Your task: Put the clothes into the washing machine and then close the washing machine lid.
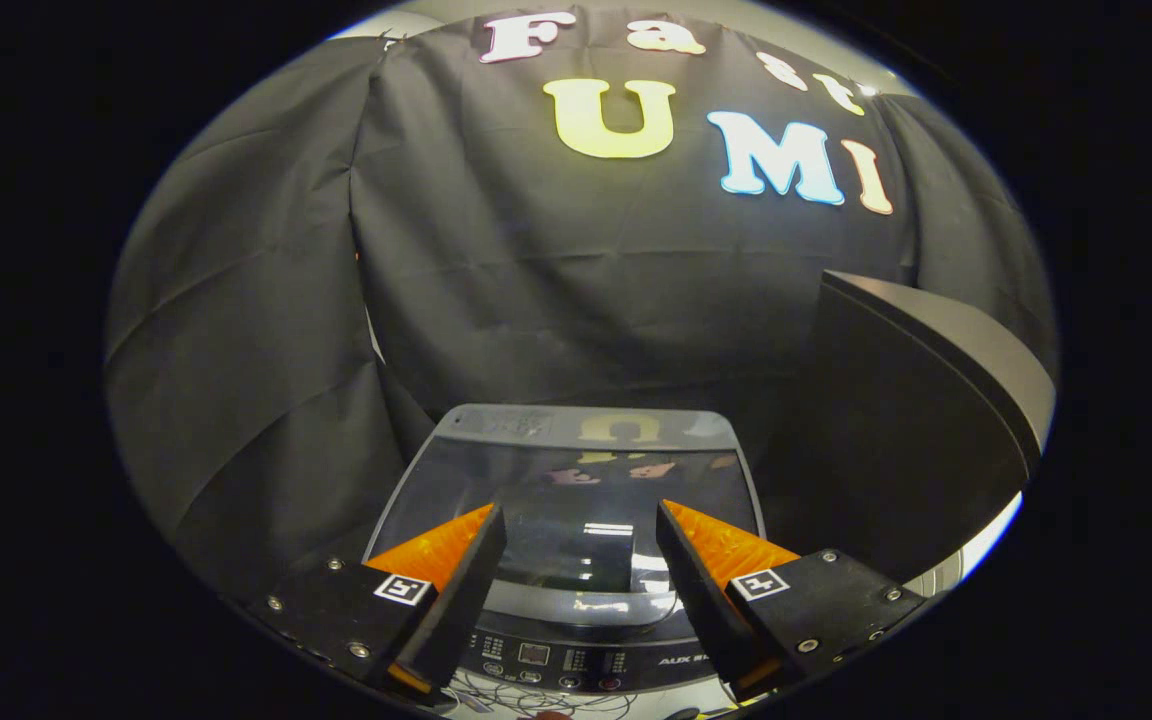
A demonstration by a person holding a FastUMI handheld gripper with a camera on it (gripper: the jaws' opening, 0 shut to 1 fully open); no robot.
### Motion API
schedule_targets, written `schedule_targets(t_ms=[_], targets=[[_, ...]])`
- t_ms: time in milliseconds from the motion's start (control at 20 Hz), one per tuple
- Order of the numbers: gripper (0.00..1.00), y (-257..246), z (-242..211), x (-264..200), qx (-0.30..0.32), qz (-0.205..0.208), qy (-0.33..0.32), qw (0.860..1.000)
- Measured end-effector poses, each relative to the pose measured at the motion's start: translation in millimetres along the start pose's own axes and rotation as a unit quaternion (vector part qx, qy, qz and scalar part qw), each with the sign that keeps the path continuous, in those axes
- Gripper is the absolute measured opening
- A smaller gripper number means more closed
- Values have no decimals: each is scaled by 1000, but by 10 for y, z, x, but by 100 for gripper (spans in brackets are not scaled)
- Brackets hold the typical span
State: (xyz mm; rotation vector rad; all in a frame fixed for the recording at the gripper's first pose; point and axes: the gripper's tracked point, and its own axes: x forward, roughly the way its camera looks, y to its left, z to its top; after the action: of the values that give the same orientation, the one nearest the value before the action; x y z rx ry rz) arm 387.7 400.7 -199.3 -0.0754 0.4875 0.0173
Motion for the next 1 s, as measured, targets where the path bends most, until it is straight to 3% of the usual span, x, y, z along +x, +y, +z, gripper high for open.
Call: schedule_targets(t_ms=[300, 450, 750, 1000], targets=[[93, 52, 145, -56, 1, 2, -27, 1000], [93, -119, 296, -354, 12, -4, -68, 998], [93, -675, 204, -1456, 58, 7, -127, 990], [93, -1356, 1, -2602, 3, 19, -159, 987]])
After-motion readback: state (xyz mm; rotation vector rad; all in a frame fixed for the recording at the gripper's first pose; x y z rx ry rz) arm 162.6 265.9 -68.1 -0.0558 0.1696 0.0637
